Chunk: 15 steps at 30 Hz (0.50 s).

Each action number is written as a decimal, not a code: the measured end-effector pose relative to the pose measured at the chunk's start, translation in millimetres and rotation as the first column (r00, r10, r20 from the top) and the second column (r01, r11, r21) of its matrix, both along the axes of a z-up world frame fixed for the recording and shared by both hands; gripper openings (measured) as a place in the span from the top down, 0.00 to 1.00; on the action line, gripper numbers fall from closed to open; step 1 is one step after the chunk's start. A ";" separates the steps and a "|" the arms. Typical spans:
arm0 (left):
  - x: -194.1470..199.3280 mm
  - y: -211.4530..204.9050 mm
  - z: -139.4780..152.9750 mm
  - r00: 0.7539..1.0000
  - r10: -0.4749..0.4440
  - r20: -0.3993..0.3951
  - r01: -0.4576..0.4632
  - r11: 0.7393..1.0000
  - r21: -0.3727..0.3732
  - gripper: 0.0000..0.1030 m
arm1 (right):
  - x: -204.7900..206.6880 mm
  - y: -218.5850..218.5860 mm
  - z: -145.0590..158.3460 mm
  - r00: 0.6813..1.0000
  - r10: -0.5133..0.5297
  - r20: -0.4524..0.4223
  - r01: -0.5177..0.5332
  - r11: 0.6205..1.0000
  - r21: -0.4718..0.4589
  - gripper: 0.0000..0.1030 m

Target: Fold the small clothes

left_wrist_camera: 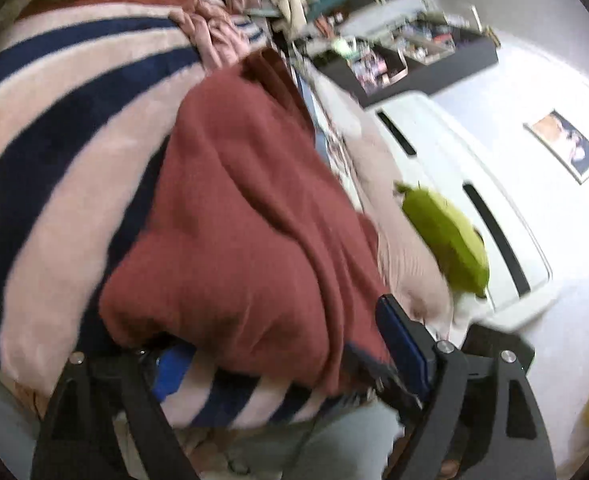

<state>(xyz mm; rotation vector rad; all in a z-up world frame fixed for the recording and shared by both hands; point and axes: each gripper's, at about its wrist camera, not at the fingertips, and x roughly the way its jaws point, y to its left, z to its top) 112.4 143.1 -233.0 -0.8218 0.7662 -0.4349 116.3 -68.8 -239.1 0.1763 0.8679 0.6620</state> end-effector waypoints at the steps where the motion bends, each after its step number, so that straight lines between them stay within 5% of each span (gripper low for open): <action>1: 2.5 0.4 1.4 1.000 0.027 -0.003 -0.027 1.000 0.005 0.29 | -0.4 -4.4 0.9 1.000 -0.002 -0.007 0.002 1.000 0.023 0.96; 5: 15.5 -7.4 8.2 0.997 0.072 -0.017 -0.069 0.986 0.149 0.63 | -5.2 -19.1 5.0 1.000 -0.005 0.000 0.005 0.999 0.052 0.96; 9: 15.4 -24.6 31.7 0.997 0.054 0.060 -0.069 0.954 0.293 0.77 | -7.1 -35.2 6.6 1.000 -0.013 -0.001 0.013 0.996 0.088 0.96; 11: 13.8 -45.4 53.6 0.991 -0.004 0.135 -0.056 0.898 0.437 0.80 | -6.1 -46.4 8.6 1.000 -0.030 -0.002 0.030 0.992 0.123 0.96; 15: 8.4 -112.1 88.3 0.933 -0.275 0.232 0.027 0.698 0.716 0.81 | -7.6 -86.0 22.2 0.996 -0.092 0.019 0.086 0.977 0.195 0.92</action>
